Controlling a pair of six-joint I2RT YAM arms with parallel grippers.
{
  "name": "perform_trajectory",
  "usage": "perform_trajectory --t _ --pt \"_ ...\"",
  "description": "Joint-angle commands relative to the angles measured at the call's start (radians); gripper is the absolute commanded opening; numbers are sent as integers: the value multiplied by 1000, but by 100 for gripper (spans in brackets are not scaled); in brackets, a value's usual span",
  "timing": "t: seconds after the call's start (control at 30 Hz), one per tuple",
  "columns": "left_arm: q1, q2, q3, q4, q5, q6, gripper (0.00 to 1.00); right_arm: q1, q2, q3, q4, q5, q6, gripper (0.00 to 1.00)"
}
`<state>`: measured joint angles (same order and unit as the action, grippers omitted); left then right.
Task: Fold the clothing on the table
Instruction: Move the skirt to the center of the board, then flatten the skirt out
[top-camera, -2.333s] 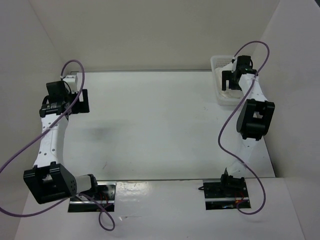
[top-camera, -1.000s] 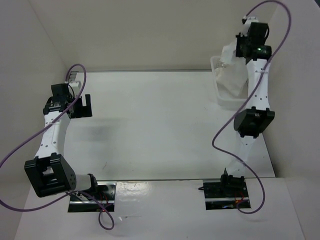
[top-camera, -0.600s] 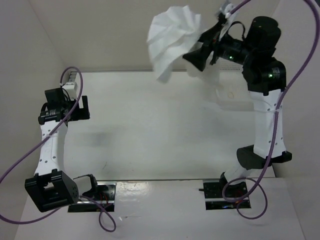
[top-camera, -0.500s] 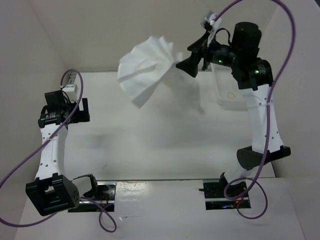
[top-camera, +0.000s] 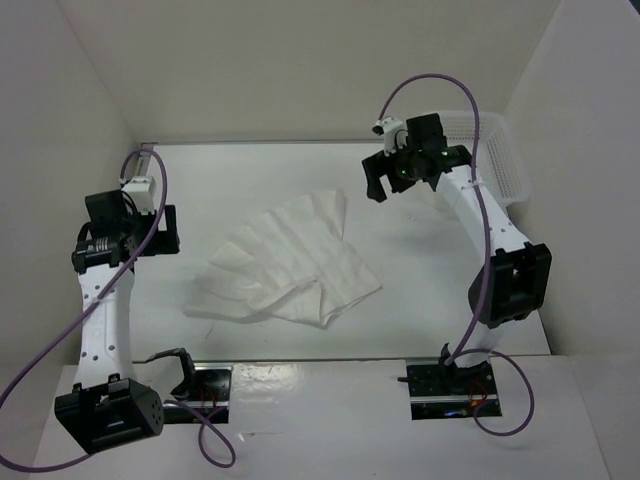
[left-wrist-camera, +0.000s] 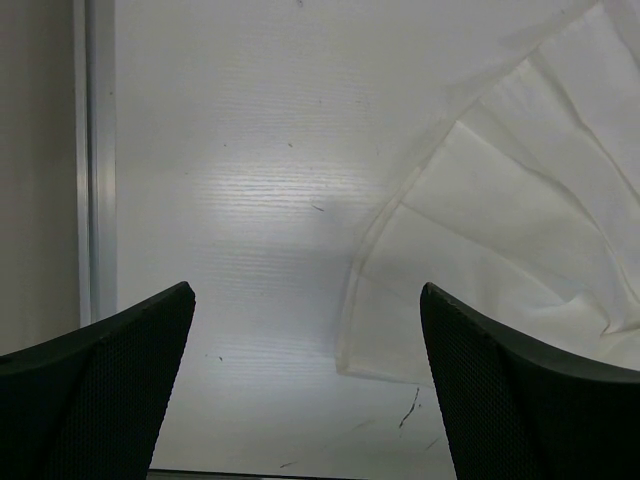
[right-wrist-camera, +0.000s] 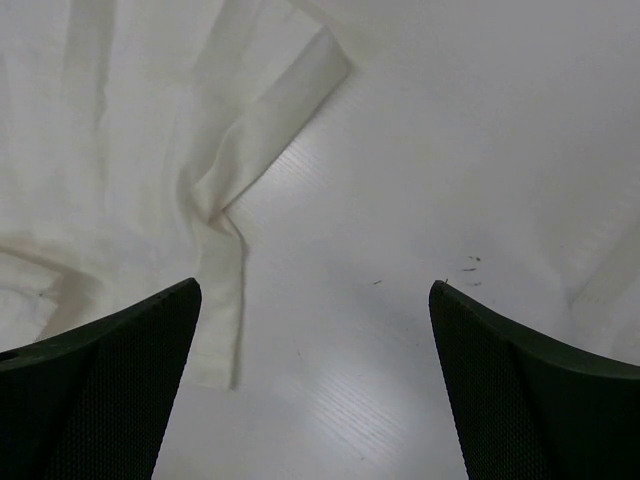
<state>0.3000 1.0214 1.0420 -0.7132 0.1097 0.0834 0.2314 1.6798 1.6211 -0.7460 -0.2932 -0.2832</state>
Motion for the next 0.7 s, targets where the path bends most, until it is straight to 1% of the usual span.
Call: perform_trajectory --t 0.0,0.07,0.1,0.23,0.37,0.43,0.57,0.6,0.67 --pt "14 -29 69 -17 21 21 99 110 11 -16 -42 23 -45 99" --pt "25 -38 78 -26 42 21 99 175 20 -39 -20 45 -45 99" --pt "39 -58 78 -35 53 21 99 239 32 -55 -6 60 -45 99" --pt "73 -90 87 -55 134 44 99 344 101 -98 51 86 -33 99" --pt "106 -125 87 -75 223 65 99 356 207 -107 79 86 -22 99" --pt "120 -135 87 -89 284 81 97 356 248 -107 79 97 -22 97" --pt "129 -144 87 -118 344 134 89 356 248 -118 65 45 -42 97" --pt "129 -135 87 -118 388 160 83 356 248 -118 56 45 -42 97" --pt "90 -121 87 -127 432 182 78 356 216 -130 65 78 -42 97"
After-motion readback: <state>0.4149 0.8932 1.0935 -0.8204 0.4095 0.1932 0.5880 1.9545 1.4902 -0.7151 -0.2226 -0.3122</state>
